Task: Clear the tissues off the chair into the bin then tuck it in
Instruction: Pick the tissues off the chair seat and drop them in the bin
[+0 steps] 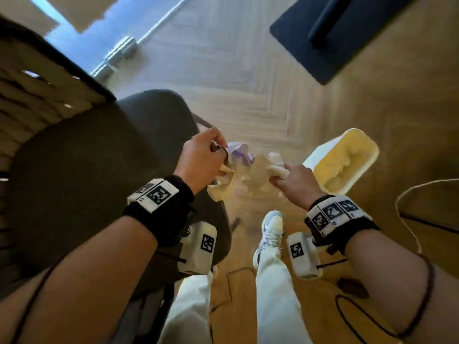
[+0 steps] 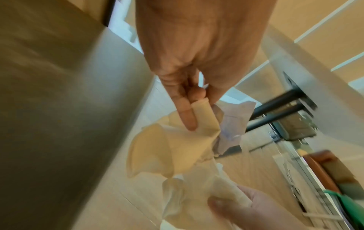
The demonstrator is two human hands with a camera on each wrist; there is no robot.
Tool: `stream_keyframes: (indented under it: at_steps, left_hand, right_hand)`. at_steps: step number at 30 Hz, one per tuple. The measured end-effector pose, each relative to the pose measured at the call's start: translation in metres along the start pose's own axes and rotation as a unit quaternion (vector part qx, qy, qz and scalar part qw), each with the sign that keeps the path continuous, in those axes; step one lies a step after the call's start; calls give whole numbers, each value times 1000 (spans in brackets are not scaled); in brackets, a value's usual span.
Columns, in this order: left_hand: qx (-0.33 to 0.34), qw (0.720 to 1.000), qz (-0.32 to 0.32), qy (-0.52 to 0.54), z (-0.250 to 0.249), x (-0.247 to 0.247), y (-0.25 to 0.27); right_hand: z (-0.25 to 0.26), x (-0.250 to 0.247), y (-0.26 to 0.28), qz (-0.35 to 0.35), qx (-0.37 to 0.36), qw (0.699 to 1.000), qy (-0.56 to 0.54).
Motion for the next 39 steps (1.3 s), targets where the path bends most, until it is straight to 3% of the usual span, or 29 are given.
stream_keyframes:
  at_steps: [5, 10, 12, 16, 22, 25, 27, 29, 31, 35, 39]
  left_hand:
    - [17, 993, 97, 69, -70, 145, -55]
    - [47, 984, 167, 43, -103, 276, -101]
    - [52, 980, 192, 19, -107, 320, -119]
    - [58, 973, 221, -30, -96, 389, -157]
    - [64, 965, 238, -86, -64, 462, -189]
    - [55, 946, 289, -136, -52, 481, -188]
    - [69, 927, 321, -183, -48, 485, -185]
    - [101, 917, 311, -228, -51, 479, -180]
    - [106, 927, 288, -216, -59, 464, -171]
    - [12, 943, 301, -144, -86, 407, -138]
    - [11, 943, 297, -151, -123, 317, -79]
  right_hand:
    - [-130, -60, -55, -49, 149, 977, -141]
    - [-222, -76, -115, -70, 238, 945, -213]
    - [-241, -75, -137, -50, 264, 929, -256]
    - [-261, -61, -179, 43, 251, 903, -347]
    - [-283, -38, -206, 41, 246, 839, -484]
    - [-292, -32, -207, -19, 241, 840, -486]
    - [-296, -31, -203, -20, 235, 842, -485]
    - [-297, -31, -196, -1, 231, 844, -484]
    - [-294, -34, -182, 25, 222, 849, -479]
    - [-269, -54, -139, 53, 181, 875, -446]
    - [-229, -72, -81, 89, 133, 888, -431]
Point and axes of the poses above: each hand's wrist, its own y-axis away from the middle knuckle, its own x-axis out of the palm, z = x × y, the point moved 1 cm from there along -y, towards the middle knuckle, and after that the axes turned 12 degrees about x, right-handed, at the moved point
